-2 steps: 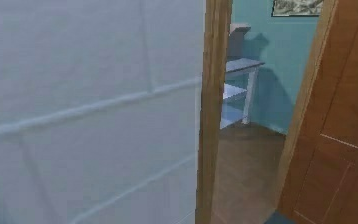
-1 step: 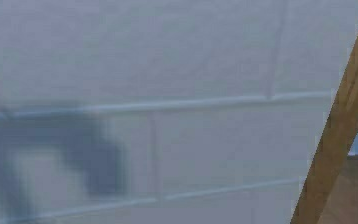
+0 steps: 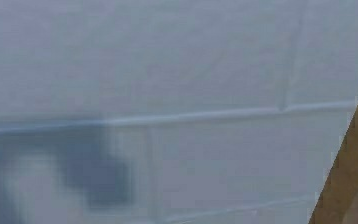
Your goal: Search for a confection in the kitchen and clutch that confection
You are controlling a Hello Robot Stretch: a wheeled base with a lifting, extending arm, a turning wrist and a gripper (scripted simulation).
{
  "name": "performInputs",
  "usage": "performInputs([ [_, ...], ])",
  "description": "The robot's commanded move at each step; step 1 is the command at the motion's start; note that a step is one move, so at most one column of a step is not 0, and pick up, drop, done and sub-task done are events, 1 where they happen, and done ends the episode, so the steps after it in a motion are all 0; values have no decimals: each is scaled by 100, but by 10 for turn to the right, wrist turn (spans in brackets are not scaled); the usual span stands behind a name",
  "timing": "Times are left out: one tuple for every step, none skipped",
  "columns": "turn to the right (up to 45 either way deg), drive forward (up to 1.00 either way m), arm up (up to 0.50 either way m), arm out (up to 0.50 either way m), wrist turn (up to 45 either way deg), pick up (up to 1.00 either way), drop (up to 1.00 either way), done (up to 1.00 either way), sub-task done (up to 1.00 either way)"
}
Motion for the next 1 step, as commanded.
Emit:
performInputs([
  [450,0,0,0,0,0,0,0,0],
])
